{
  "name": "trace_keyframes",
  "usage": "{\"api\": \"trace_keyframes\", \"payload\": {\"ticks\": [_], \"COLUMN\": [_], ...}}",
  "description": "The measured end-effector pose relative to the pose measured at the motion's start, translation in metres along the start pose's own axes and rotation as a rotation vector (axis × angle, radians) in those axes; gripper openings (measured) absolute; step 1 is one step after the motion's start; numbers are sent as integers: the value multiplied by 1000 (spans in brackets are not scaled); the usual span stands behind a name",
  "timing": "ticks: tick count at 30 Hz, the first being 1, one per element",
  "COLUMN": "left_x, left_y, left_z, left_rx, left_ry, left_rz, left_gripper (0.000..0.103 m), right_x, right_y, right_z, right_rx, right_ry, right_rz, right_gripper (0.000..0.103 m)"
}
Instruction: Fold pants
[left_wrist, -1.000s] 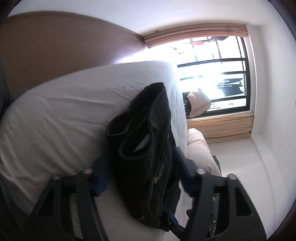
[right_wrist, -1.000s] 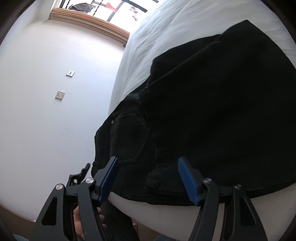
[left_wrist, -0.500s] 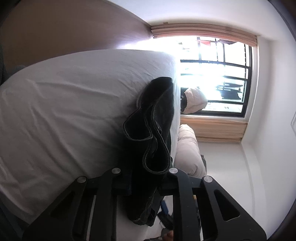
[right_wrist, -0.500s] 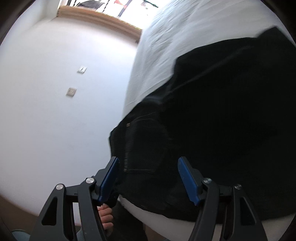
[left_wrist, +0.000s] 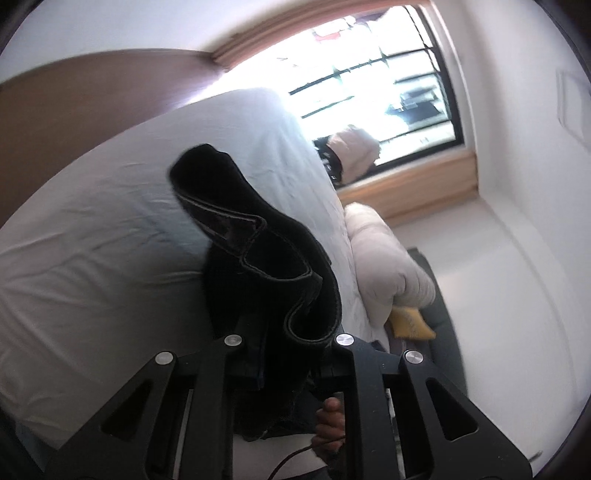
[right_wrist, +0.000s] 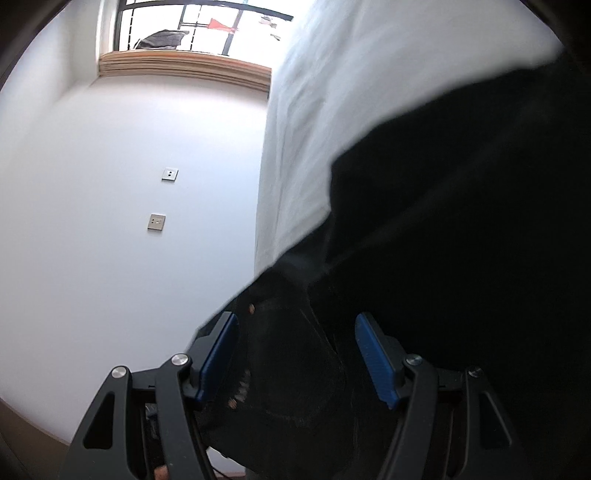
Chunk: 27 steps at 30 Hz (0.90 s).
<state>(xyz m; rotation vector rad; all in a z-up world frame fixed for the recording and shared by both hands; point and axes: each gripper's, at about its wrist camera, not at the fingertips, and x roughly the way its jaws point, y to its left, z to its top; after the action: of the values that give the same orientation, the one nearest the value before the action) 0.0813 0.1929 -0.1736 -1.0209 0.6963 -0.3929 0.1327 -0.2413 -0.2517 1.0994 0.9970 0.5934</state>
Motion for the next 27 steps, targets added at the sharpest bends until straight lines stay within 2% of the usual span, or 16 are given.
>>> {"api": "trace_keyframes", "payload": {"ticks": [1, 3, 7, 10, 14, 22, 23, 24, 25, 27], "left_x": [5, 10, 26, 42, 78, 139, 146, 150, 143, 148], "left_y": [-9, -26, -65, -95, -130, -174, -180, -184, -182, -183], "left_z": [-2, -10, -23, -35, -52, -80, -82, -83, -85, -84], "left_rx": [20, 72, 194, 275, 371, 460, 470, 478, 483, 494], "left_ry": [12, 40, 80, 114, 170, 274, 284, 293, 302, 318], "left_rz": [-6, -15, -35, -55, -73, -99, -101, -101, -102, -110], "left_gripper": [15, 15, 15, 15, 15, 15, 15, 15, 15, 15], "right_x": [2, 5, 5, 4, -2, -12, -15, -17, -28, -52], "right_y": [-5, -11, -17, -24, -45, -47, -45, -42, -39, -32], "right_z": [-2, -5, -1, 1, 2, -1, -2, 2, 4, 7], "right_rx": [4, -23, -12, 8, 56, 62, 67, 73, 80, 71], "right_ry": [5, 13, 30, 53, 49, 56, 55, 45, 28, -7], "right_rz": [0, -38, -44, -58, -77, -49, -41, -36, -4, 39], "right_gripper": [68, 56, 52, 40, 0, 0, 6, 25, 37, 81]}}
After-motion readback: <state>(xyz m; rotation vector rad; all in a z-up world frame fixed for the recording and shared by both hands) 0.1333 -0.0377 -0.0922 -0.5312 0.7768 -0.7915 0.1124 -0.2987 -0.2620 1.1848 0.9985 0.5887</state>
